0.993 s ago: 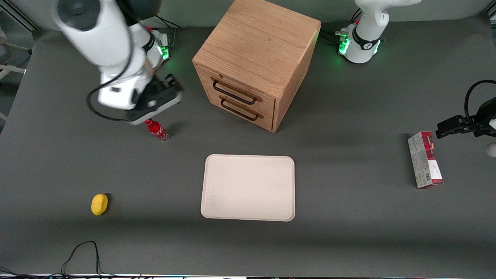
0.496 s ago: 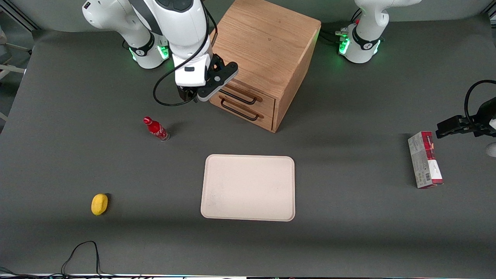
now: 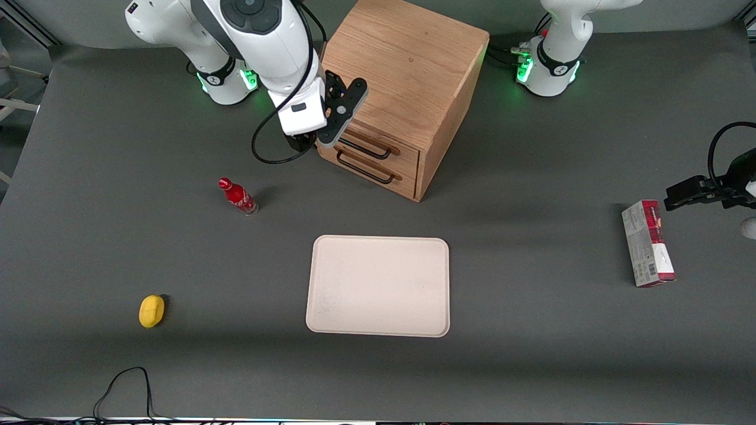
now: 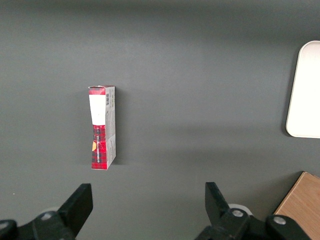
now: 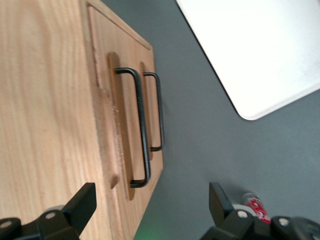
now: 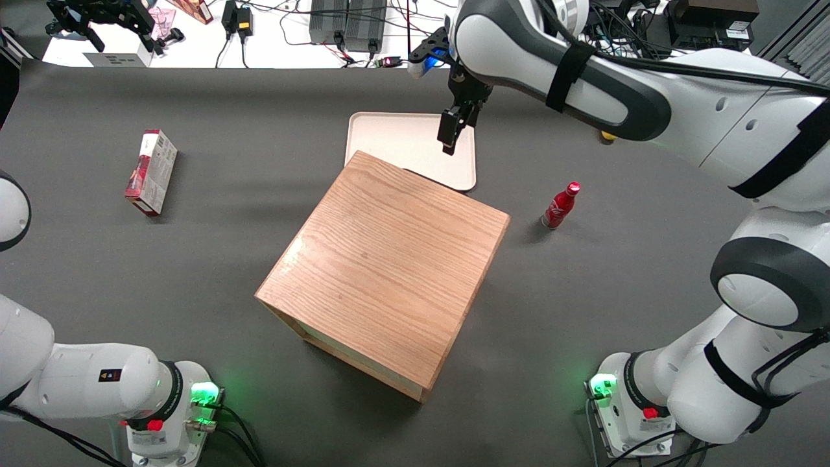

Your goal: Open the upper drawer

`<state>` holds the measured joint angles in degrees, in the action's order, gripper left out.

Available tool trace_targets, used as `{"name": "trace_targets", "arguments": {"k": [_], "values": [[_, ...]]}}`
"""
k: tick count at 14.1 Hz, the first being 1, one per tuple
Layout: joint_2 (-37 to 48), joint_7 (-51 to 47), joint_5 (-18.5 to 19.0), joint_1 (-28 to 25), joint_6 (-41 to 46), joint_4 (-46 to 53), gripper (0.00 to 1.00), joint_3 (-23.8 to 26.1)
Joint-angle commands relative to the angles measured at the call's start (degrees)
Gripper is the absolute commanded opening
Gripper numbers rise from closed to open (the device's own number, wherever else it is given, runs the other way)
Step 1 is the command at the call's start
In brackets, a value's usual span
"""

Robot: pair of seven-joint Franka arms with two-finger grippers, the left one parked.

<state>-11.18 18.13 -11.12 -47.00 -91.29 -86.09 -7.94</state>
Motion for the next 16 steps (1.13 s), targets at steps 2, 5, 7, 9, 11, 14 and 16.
{"name": "trace_targets", "arguments": {"k": [2,5,7,9,11,14,16], "values": [[-0.5,1.8,-2.5,0.3,-0.4,-0.6,1.00,-0.5],[-0.4,1.7,-2.5,0.2,-4.4,-4.2,1.00,-0.5],[0.1,1.7,-2.4,0.0,-7.8,-7.5,1.00,-0.5],[0.0,1.7,-2.3,-0.4,-9.8,-9.1,1.00,-0.5],[0.0,1.7,-2.2,-0.5,-12.3,-11.1,1.00,-0.5],[-0.2,1.7,-2.2,-0.5,-15.4,-13.5,1.00,-0.1],[-0.2,1.7,-2.2,-0.9,-17.5,-15.1,1.00,0.1]]}}
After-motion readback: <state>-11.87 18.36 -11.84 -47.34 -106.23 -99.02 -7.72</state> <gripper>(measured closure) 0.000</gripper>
